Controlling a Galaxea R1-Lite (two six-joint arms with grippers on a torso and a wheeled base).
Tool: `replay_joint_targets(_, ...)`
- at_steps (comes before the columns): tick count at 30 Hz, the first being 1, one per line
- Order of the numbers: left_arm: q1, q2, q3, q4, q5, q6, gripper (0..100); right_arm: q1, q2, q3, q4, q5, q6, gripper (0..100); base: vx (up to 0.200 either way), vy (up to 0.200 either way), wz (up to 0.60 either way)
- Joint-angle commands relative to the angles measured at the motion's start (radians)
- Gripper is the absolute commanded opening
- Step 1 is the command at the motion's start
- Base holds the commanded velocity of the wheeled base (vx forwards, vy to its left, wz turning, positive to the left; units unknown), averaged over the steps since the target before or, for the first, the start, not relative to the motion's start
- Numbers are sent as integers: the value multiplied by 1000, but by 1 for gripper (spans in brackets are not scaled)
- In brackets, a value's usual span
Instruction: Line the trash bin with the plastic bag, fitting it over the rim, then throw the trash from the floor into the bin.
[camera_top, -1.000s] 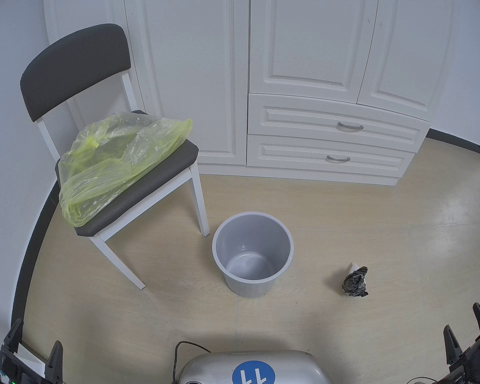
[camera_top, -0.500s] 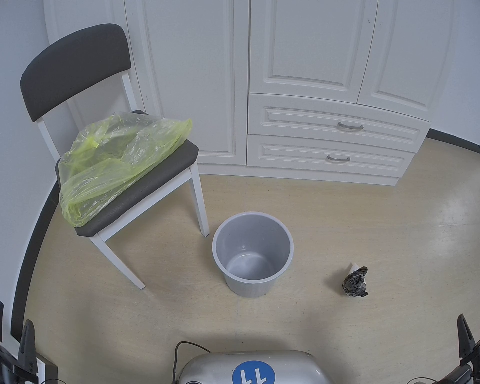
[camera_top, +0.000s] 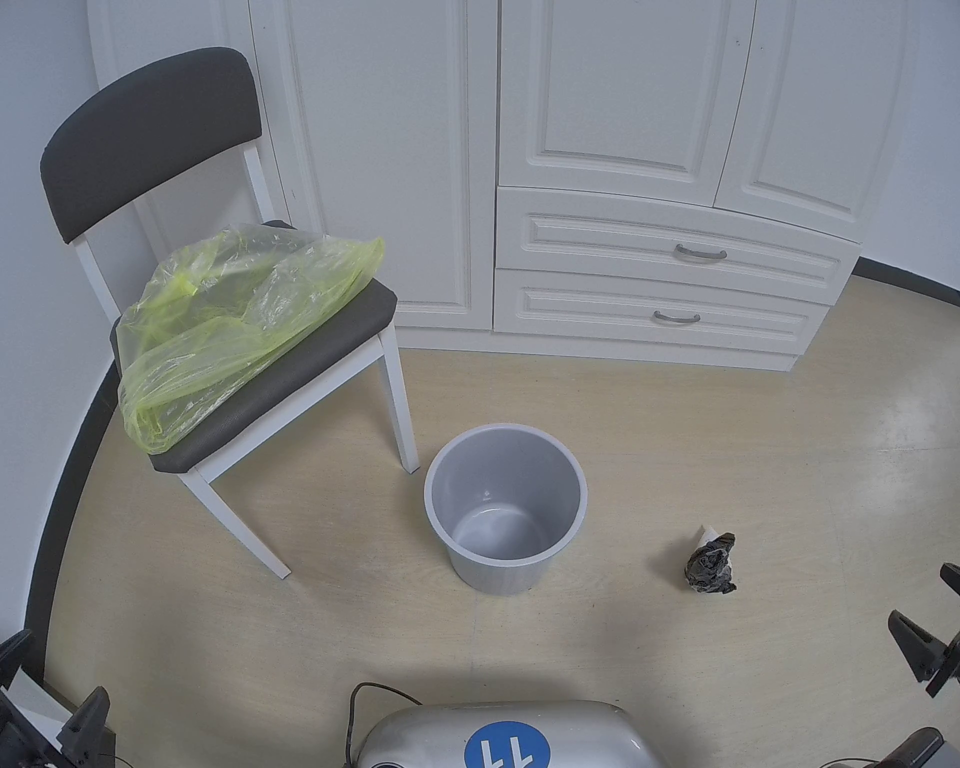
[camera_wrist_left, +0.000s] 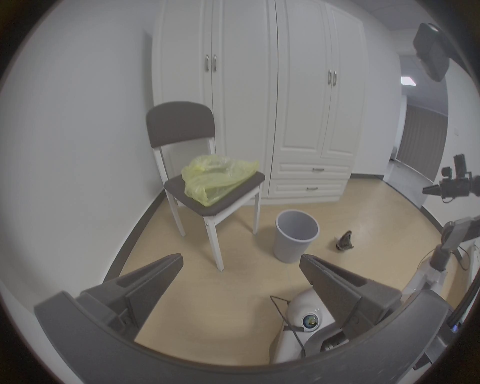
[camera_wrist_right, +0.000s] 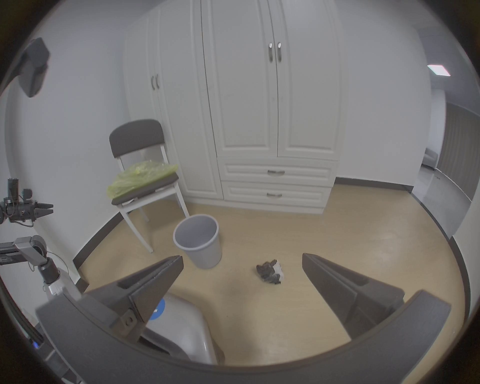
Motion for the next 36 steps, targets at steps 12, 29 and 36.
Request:
replay_joint_targets(12, 74, 650, -83, -222, 100, 60, 100, 61, 672, -155, -247, -1, -32, 100, 0, 0, 0)
replay_joint_targets(29, 240, 943, -145, -502, 94, 233, 100, 55, 574, -230, -308, 0, -29, 100, 0, 0, 0)
replay_joint_targets(36, 240, 1114, -136, -722, 102, 235, 100, 52, 508, -232, -308, -3, -32, 100, 0, 0, 0)
